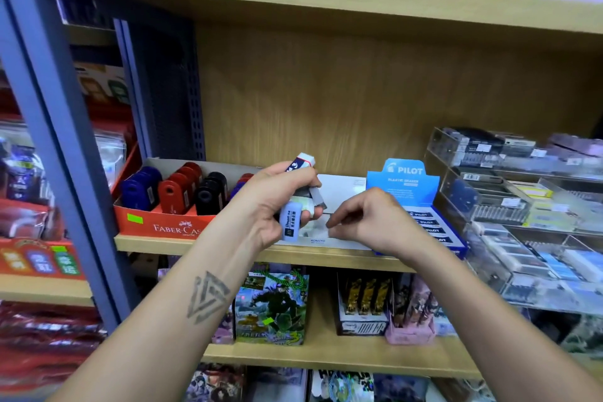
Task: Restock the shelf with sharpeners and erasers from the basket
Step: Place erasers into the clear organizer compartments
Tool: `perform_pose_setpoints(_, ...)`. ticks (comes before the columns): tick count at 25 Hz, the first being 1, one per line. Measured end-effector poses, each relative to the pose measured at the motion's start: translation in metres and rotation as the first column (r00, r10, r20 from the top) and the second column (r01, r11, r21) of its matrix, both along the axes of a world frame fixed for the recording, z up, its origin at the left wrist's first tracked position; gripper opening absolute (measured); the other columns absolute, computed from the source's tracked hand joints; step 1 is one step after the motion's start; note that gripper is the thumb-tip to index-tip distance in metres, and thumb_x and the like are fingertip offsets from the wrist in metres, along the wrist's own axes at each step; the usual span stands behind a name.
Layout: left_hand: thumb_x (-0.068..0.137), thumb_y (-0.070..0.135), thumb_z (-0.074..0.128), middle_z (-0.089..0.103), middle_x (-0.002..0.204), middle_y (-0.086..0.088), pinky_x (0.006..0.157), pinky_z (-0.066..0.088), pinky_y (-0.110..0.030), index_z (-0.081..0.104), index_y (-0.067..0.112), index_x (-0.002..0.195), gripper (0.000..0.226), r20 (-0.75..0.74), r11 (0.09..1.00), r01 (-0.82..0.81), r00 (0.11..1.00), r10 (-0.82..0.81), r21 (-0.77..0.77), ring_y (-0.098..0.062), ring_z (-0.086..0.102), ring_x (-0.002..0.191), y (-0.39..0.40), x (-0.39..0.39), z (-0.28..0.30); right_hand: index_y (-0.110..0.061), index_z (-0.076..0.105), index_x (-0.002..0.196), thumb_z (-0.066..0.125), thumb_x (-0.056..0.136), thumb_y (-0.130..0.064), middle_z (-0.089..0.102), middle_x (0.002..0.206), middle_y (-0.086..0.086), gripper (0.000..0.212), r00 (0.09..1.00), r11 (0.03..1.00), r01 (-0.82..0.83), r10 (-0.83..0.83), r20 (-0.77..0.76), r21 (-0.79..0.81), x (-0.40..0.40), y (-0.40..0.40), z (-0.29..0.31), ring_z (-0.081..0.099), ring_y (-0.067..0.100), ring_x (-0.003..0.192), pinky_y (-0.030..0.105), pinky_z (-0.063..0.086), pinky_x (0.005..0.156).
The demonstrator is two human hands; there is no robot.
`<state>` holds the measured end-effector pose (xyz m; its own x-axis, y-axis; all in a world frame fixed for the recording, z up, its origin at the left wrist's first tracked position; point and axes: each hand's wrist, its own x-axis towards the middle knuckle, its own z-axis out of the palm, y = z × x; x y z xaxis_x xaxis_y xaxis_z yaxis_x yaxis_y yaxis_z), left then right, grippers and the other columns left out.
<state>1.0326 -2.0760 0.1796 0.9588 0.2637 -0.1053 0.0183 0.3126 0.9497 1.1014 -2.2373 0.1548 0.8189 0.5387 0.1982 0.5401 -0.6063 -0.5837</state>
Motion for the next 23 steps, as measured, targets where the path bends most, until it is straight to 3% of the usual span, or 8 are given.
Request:
perform_pose_setpoints(3, 0.082, 0.0, 0.065, 0.059, 0.082, -0.015, 0.036, 0.038, -0.018, 0.065, 0.012, 0.101, 0.023, -0.009, 1.0, -0.004, 1.0, 0.004, -0.031, -0.027, 0.059, 0.048, -0.004, -0.001, -0.009, -0.026, 0.079, 0.079, 0.077, 0.082, -0.027, 0.072, 0.091, -0.008, 0.004, 0.999, 0.999, -0.039, 0.039, 0.017, -0.01, -0.004, 0.007, -0.007, 0.066, 0.01, 0.087, 0.025, 0.051, 0.081)
perform_pose_setpoints(7, 0.082, 0.0, 0.065, 0.06, 0.082, -0.017, 0.034, 0.039, -0.018, 0.065, 0.011, 0.102, 0.023, -0.021, 0.997, 0.019, 1.0, -0.02, -0.077, -0.028, 0.06, 0.048, -0.005, -0.002, -0.018, -0.018, 0.078, 0.088, 0.067, 0.09, -0.026, 0.059, 0.109, -0.013, 0.014, 0.992, 0.975, -0.114, 0.123, 0.033, -0.192, -0.006, 0.001, -0.002, 0.06, 0.011, 0.094, 0.024, 0.046, 0.084)
perform_pose_setpoints(8, 0.083, 0.0, 0.065, 0.061, 0.081, -0.016, 0.034, 0.039, -0.018, 0.065, 0.011, 0.102, 0.022, -0.015, 0.996, 0.022, 1.0, -0.023, -0.089, -0.028, 0.06, 0.049, -0.006, -0.002, -0.019, -0.017, 0.078, 0.094, 0.066, 0.09, -0.019, 0.061, 0.109, -0.01, 0.012, 0.995, 0.985, -0.083, 0.09, 0.043, -0.151, -0.007, -0.001, 0.001, 0.061, 0.012, 0.094, 0.023, 0.046, 0.084)
perform_pose_setpoints(10, 0.083, 0.0, 0.065, 0.063, 0.081, -0.015, 0.034, 0.038, -0.018, 0.066, 0.011, 0.104, 0.023, -0.002, 0.995, 0.028, 1.0, -0.028, -0.101, -0.028, 0.061, 0.05, -0.008, -0.002, -0.02, -0.013, 0.074, 0.104, 0.064, 0.087, 0.001, 0.071, 0.105, 0.003, 0.023, 0.991, 0.987, 0.004, 0.018, -0.135, 0.162, -0.009, -0.007, 0.004, 0.068, 0.018, 0.092, 0.026, 0.052, 0.086)
perform_pose_setpoints(13, 0.085, 0.001, 0.065, 0.066, 0.079, -0.014, 0.035, 0.038, -0.018, 0.068, 0.011, 0.109, 0.026, 0.025, 0.994, 0.046, 0.999, -0.044, -0.095, -0.027, 0.06, 0.05, -0.012, -0.003, -0.019, -0.003, 0.065, 0.113, 0.066, 0.085, 0.011, 0.07, 0.103, 0.026, 0.032, 0.85, 0.827, 0.046, 0.262, -0.458, 0.56, -0.018, -0.014, 0.006, 0.071, 0.032, 0.094, 0.039, 0.057, 0.091)
perform_pose_setpoints(16, 0.085, 0.003, 0.064, 0.068, 0.077, -0.013, 0.036, 0.038, -0.018, 0.068, 0.012, 0.108, 0.025, 0.034, 0.995, 0.047, 0.998, -0.044, -0.091, -0.025, 0.061, 0.048, -0.016, -0.001, -0.017, -0.006, 0.068, 0.113, 0.074, 0.079, 0.006, 0.071, 0.103, 0.024, 0.036, 0.864, 0.802, -0.004, 0.304, -0.402, 0.598, -0.019, -0.017, 0.003, 0.072, 0.033, 0.097, 0.038, 0.054, 0.095)
perform_pose_setpoints(20, 0.085, 0.003, 0.066, 0.068, 0.084, -0.017, 0.036, 0.039, -0.018, 0.067, 0.012, 0.105, 0.023, 0.029, 0.997, 0.031, 0.999, -0.029, -0.074, -0.027, 0.061, 0.05, -0.017, 0.001, -0.017, -0.004, 0.069, 0.104, 0.077, 0.073, 0.012, 0.07, 0.092, 0.008, 0.036, 0.942, 0.81, 0.016, 0.184, -0.28, 0.586, -0.016, -0.022, 0.005, 0.072, 0.017, 0.076, 0.023, 0.056, 0.072)
perform_pose_setpoints(23, 0.085, 0.005, 0.067, 0.069, 0.085, -0.015, 0.036, 0.037, -0.017, 0.068, 0.016, 0.101, 0.019, 0.01, 0.991, 0.099, 0.995, -0.098, -0.092, -0.026, 0.06, 0.051, -0.019, -0.001, -0.017, -0.006, 0.07, 0.1, 0.078, 0.07, 0.015, 0.068, 0.093, 0.006, 0.038, 0.955, 0.83, 0.003, 0.163, -0.248, 0.557, -0.013, -0.03, 0.008, 0.071, 0.017, 0.074, 0.024, 0.057, 0.071)
